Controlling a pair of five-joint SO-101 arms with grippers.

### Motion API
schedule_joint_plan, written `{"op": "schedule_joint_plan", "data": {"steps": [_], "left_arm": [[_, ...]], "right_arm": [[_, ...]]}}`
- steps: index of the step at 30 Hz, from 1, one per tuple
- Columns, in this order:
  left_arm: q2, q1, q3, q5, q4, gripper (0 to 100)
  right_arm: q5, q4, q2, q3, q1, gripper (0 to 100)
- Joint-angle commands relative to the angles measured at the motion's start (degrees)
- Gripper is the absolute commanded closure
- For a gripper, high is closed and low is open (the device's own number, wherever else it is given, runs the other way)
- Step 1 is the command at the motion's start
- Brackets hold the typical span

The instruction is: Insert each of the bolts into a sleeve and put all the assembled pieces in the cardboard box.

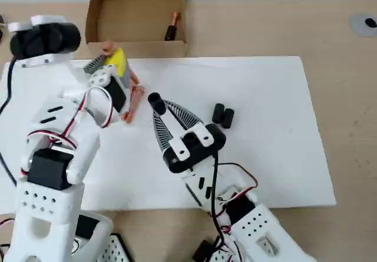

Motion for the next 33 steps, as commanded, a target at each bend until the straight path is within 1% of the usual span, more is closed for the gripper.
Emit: {"op": "schedule_joint_plan", "data": {"steps": [1, 5, 13, 26, 33], "left_arm": [[0.0, 3.0, -3.8, 1.8, 0.4, 99], [0.0, 4.7, -2.2, 2.2, 0.4, 99], [-0.2, 4.4, 0.9, 1.8, 0.4, 99], [-0.5, 4.4, 0.6, 1.8, 0.5, 99], [-0.5, 4.4, -4.1, 1.8, 5.6, 99]], "right_arm": [[-0.6, 0.1, -1.3, 0.1, -0.9, 98.8], [-0.6, 0.1, -1.3, 0.1, -0.7, 98.8], [-0.5, 0.1, -1.3, 0.1, -0.8, 98.8], [-0.5, 0.0, -1.3, 0.1, -0.7, 98.8], [-0.4, 0.1, -1.3, 0.1, -0.7, 98.8]]}}
